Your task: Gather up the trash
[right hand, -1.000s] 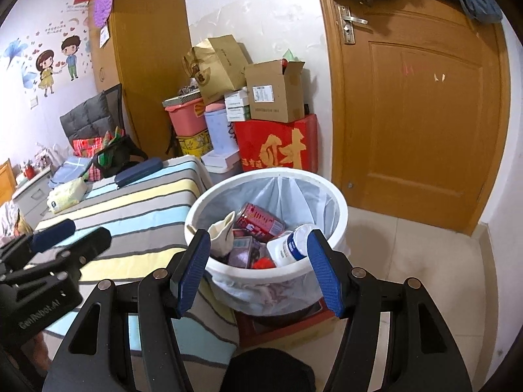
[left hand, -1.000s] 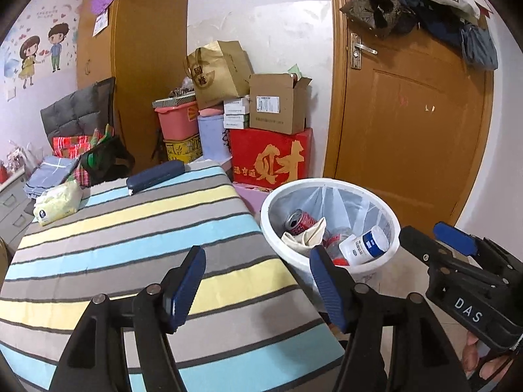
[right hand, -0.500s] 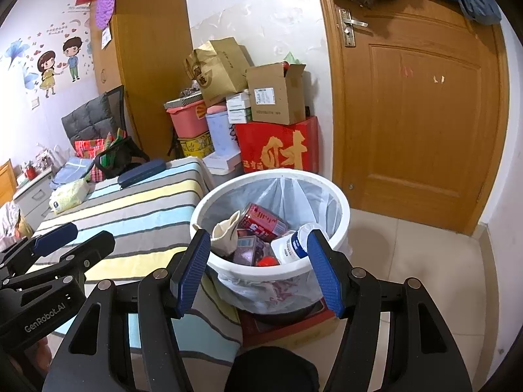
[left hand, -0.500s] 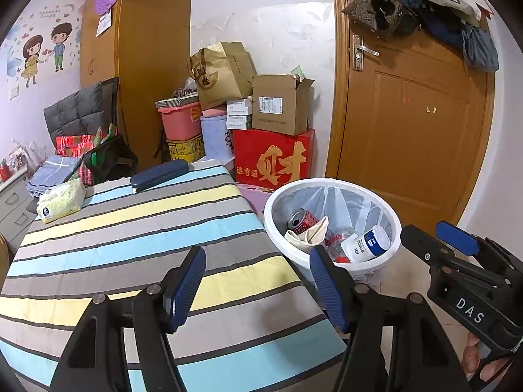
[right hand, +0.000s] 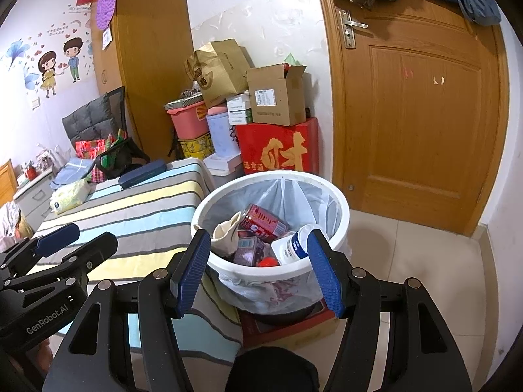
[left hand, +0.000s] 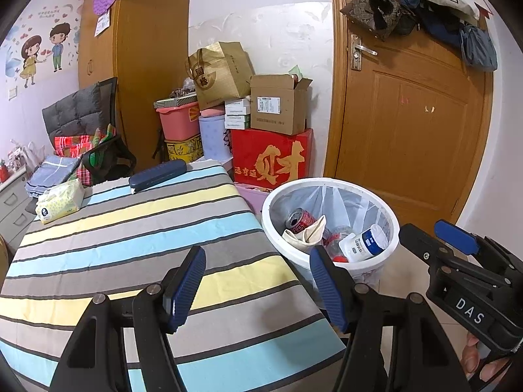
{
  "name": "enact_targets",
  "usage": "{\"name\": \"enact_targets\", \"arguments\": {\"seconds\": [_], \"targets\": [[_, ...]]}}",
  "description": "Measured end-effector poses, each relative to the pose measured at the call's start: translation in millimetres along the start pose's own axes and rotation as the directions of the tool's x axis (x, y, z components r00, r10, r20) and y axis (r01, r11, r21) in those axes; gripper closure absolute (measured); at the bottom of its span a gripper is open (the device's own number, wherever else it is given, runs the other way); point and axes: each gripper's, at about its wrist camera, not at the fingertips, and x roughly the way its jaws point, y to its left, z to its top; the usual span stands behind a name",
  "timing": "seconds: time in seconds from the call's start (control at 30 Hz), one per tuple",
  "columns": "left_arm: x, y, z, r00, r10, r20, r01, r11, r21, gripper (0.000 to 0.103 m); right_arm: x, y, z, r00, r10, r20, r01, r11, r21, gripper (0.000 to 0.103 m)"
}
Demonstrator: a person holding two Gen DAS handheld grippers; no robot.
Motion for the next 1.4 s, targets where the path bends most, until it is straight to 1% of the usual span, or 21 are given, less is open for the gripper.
{"name": "enact_targets", "arguments": {"seconds": [1.4], "targets": [[-3.5, 1.1, -1.9, 1.0, -0.009, -0.005, 0.009, 1.0, -0.003, 0.037, -3.0, 1.8, 1.5, 1.0, -0.007, 0.008, 0.007, 1.0, 0.003, 0.04]]}}
